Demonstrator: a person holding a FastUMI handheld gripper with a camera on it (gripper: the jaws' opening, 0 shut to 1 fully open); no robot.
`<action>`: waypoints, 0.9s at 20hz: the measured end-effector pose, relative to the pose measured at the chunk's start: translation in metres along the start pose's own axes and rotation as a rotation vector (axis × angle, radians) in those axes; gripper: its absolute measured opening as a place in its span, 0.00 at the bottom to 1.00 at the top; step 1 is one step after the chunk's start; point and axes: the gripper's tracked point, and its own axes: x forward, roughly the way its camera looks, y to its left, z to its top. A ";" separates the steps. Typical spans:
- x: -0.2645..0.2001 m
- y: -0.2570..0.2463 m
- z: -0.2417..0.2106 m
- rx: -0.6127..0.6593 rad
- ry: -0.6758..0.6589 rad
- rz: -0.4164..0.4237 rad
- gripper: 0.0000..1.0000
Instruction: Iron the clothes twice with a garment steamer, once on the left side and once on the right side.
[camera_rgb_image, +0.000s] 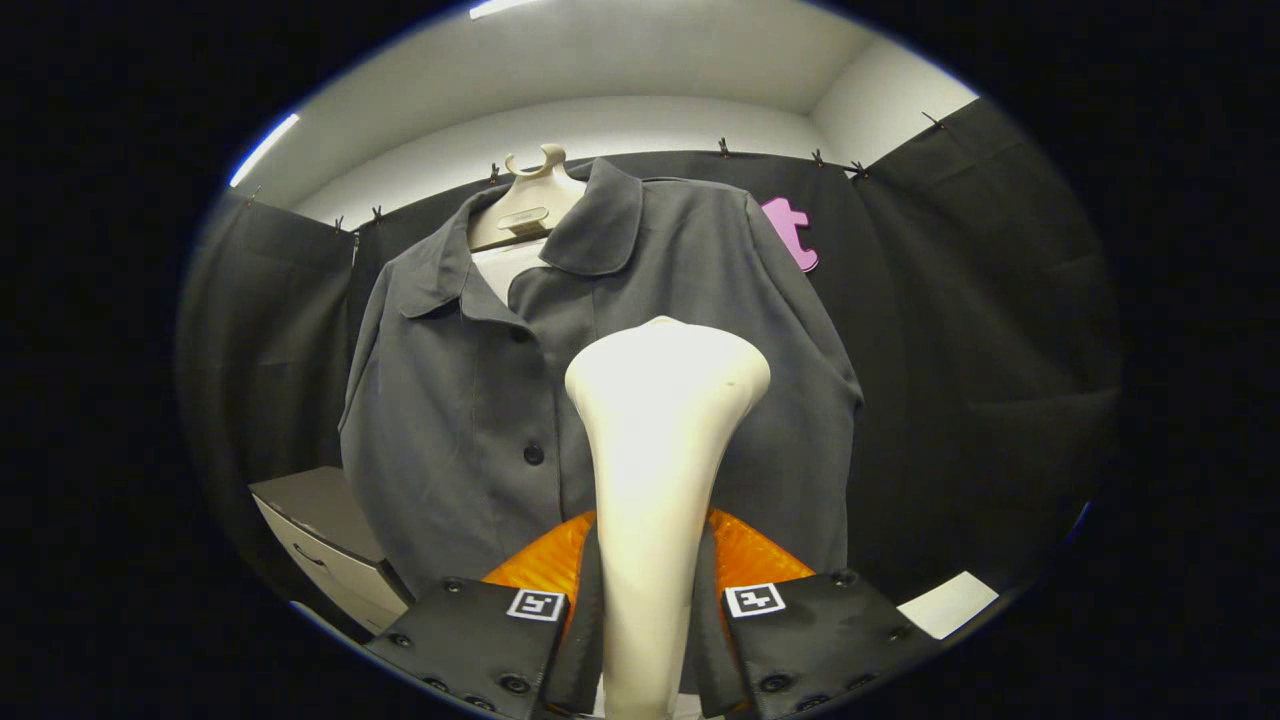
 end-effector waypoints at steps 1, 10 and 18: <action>0.000 -0.001 -0.004 -0.001 0.006 -0.004 0.44; -0.006 -0.001 -0.045 0.021 0.058 -0.022 0.44; -0.015 -0.001 -0.098 0.052 0.134 -0.040 0.44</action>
